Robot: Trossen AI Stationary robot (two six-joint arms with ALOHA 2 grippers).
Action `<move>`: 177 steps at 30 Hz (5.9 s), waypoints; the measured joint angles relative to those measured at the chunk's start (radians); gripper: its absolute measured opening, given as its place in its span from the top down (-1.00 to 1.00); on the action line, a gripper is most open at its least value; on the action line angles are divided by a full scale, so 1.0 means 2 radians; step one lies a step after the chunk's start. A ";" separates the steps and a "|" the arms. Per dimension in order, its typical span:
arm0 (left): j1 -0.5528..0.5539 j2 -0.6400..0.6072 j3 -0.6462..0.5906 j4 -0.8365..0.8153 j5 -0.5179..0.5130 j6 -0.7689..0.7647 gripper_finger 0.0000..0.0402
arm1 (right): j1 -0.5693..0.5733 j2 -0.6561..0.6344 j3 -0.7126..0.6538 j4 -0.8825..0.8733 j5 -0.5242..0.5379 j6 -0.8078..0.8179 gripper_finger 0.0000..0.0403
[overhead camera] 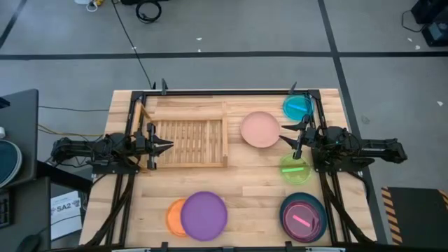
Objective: Place and stack plates onto a shelf
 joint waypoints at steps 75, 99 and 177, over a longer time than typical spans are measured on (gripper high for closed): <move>0.000 0.003 0.000 -0.002 0.000 0.000 0.75 | -0.441 0.551 0.569 -0.467 -0.040 0.258 0.08; 0.000 0.003 0.000 -0.003 0.000 -0.001 0.75 | -0.443 0.761 0.584 -0.575 -0.109 0.224 0.10; 0.000 0.003 0.000 -0.003 0.000 -0.001 0.75 | -0.339 0.862 0.447 -0.461 0.080 0.219 0.67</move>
